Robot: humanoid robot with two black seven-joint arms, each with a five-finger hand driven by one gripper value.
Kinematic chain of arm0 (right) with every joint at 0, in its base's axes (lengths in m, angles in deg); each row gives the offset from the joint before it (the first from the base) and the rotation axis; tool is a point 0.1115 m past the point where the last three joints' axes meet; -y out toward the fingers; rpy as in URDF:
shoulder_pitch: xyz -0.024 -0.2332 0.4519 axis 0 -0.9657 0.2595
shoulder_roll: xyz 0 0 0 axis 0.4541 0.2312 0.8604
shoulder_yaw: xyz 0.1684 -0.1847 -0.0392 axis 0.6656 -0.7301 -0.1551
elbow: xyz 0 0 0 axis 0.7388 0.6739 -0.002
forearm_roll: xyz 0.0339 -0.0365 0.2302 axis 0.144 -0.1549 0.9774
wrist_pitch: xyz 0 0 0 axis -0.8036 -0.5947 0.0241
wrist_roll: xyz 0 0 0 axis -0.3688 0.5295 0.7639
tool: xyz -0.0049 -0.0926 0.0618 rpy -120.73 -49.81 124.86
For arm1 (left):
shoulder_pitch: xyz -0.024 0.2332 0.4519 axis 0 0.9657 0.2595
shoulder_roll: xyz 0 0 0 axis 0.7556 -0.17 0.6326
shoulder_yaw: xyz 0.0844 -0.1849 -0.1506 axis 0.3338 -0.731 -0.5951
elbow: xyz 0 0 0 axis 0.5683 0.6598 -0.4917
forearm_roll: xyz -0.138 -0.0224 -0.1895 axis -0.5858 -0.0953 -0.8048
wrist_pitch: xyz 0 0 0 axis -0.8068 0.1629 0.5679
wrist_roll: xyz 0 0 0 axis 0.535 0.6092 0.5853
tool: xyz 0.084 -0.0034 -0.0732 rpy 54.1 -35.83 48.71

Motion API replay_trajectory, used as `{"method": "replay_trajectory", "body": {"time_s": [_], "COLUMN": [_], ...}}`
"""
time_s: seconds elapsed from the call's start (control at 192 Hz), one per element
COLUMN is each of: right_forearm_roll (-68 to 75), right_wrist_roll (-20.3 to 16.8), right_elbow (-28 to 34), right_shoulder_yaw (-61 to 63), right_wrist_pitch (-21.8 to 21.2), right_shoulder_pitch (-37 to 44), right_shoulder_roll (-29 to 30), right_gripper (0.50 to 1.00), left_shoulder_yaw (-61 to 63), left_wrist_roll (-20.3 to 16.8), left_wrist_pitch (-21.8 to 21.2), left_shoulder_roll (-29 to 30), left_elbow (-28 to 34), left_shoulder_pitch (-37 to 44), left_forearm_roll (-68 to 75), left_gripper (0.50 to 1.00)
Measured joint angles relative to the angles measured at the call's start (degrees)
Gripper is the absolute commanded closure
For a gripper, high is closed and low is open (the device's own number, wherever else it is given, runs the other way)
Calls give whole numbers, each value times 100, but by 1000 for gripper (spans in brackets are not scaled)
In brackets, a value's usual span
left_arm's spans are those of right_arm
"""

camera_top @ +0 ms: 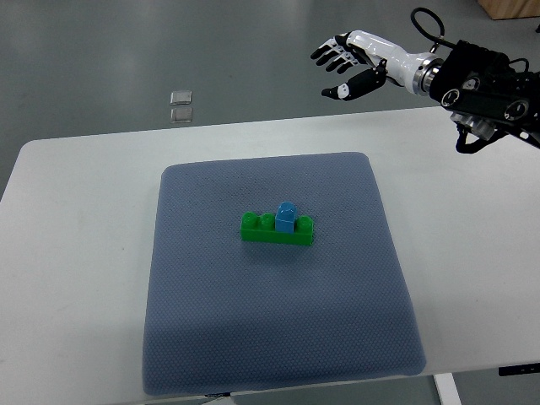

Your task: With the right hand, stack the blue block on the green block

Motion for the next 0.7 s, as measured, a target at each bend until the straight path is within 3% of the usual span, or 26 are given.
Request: {"method": "replay_trajectory", "body": {"time_s": [0.146, 0.282, 0.48, 0.699], "right_forearm_roll": [63, 5, -32, -192], "right_wrist_roll": [-419, -766, -933, -1387], "right_elbow": [-411, -685, -830, -850], "right_shoulder_yaw": [1663, 3103, 4856, 6271], "right_wrist_pitch": [47, 57, 56, 294], "right_shoulder_pitch": [-913, -1674, -2394, -2951], "right_shoulder_roll": [-17, 71, 311, 630], "right_gripper": [705, 603, 589, 570], "left_shoulder_yaw": [0, 0, 0, 0], "left_wrist_roll": [0, 0, 0, 0], "left_wrist_pitch": [0, 0, 0, 0], "left_shoulder_roll": [0, 0, 0, 0], "left_elbow": [0, 0, 0, 0], "left_shoulder_pitch": [1, 0, 0, -1], "left_forearm_roll": [0, 0, 0, 0], "left_gripper": [500, 500, 500, 500]}}
